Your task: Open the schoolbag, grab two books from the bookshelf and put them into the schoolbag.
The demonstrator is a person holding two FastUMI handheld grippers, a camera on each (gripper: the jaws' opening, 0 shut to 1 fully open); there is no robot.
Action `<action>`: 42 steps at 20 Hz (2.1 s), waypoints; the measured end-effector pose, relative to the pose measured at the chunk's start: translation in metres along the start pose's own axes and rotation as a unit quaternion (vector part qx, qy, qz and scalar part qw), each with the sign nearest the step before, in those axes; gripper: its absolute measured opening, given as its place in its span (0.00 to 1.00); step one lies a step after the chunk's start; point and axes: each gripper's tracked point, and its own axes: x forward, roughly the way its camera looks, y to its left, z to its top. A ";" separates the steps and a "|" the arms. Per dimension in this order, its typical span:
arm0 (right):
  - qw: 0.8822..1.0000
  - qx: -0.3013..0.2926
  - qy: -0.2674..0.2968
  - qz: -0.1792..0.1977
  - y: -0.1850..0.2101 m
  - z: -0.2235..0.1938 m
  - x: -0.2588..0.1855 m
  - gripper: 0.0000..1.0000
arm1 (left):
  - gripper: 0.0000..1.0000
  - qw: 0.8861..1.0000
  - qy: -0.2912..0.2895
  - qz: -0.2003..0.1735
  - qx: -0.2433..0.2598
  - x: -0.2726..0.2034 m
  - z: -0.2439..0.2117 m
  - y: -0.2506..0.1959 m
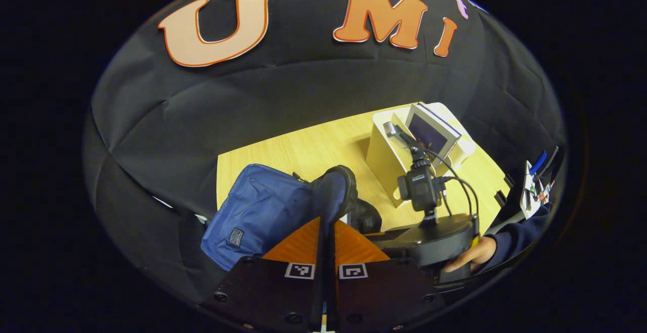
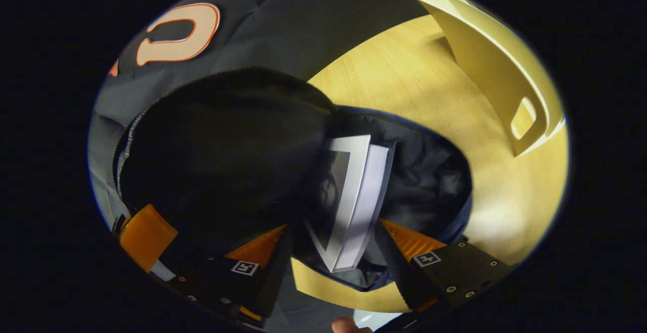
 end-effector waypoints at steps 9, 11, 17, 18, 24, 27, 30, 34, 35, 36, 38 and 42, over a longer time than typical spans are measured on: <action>0.983 -0.136 -0.091 -0.089 -0.046 0.081 -0.084 0.97 | 0.04 1.000 0.005 0.009 0.006 0.005 -0.001 -0.004; 0.967 -0.188 -0.117 -0.124 -0.057 0.096 -0.105 0.97 | 0.04 1.000 0.009 0.009 0.004 0.007 -0.002 -0.005; 0.942 -0.250 -0.128 -0.182 -0.082 0.124 -0.162 0.97 | 0.04 1.000 0.014 0.012 -0.002 0.010 -0.006 -0.006; 0.935 -0.263 -0.127 -0.200 -0.089 0.130 -0.172 0.97 | 0.04 1.000 0.014 0.014 -0.002 0.010 -0.008 -0.007; 0.914 -0.284 -0.142 -0.252 -0.108 0.188 -0.219 0.97 | 0.04 1.000 0.014 0.022 -0.002 0.009 -0.008 -0.006; 0.902 -0.285 -0.146 -0.291 -0.128 0.216 -0.239 0.97 | 0.04 1.000 0.015 0.020 -0.006 0.010 -0.010 -0.006; 0.898 -0.287 -0.124 -0.308 -0.144 0.227 -0.239 0.97 | 0.04 1.000 0.015 0.020 -0.011 0.011 -0.012 -0.005; 0.899 -0.275 -0.086 -0.329 -0.167 0.233 -0.223 0.98 | 0.04 1.000 0.018 0.015 -0.018 0.013 -0.015 -0.008; 0.903 -0.266 -0.074 -0.330 -0.171 0.234 -0.217 0.98 | 0.04 0.999 0.020 0.012 -0.022 0.016 -0.017 -0.009; 0.906 -0.257 -0.059 -0.330 -0.175 0.235 -0.211 0.97 | 0.04 0.999 0.021 0.011 -0.024 0.016 -0.019 -0.008; 0.904 -0.254 -0.035 -0.342 -0.185 0.240 -0.207 0.88 | 0.04 0.999 0.021 0.011 -0.031 0.017 -0.023 -0.007; 0.908 -0.234 0.001 -0.348 -0.191 0.243 -0.200 0.73 | 0.04 0.999 0.023 0.011 -0.039 0.019 -0.026 -0.007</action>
